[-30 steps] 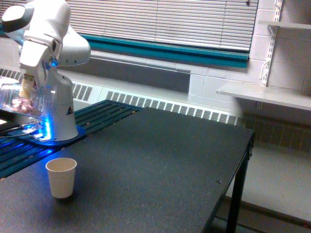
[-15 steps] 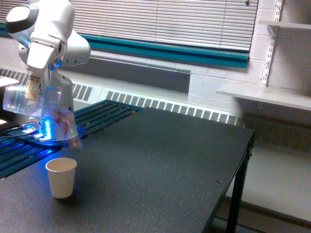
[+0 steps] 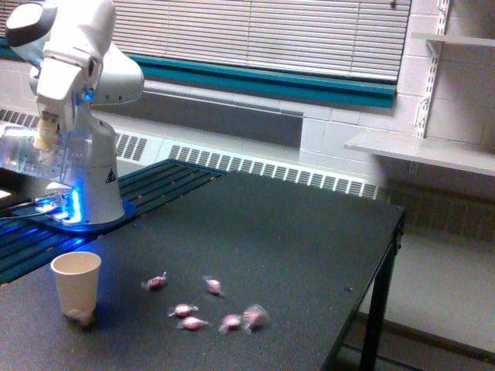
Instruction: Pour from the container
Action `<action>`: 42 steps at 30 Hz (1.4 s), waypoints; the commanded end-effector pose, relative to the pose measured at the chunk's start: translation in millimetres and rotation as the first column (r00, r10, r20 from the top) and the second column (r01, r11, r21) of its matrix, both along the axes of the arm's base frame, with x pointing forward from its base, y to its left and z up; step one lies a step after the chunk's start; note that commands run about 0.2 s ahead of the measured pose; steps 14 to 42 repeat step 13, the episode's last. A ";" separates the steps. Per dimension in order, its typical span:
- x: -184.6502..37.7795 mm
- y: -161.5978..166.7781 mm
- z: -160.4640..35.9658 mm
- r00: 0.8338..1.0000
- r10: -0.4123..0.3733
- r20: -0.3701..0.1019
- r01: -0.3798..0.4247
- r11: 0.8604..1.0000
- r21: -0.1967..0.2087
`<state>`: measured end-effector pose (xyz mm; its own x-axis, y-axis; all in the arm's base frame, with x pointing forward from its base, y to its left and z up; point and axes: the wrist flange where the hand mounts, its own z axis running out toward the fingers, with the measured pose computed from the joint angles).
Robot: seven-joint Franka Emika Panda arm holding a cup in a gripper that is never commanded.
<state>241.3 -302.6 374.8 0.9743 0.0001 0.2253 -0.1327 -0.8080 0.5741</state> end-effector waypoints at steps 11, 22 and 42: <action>1.3 0.3 8.3 1.000 0.000 0.022 0.000 1.000 0.019; 4.5 1.4 9.4 1.000 0.005 0.030 -0.006 1.000 0.025; 4.5 1.4 9.4 1.000 0.005 0.030 -0.006 1.000 0.025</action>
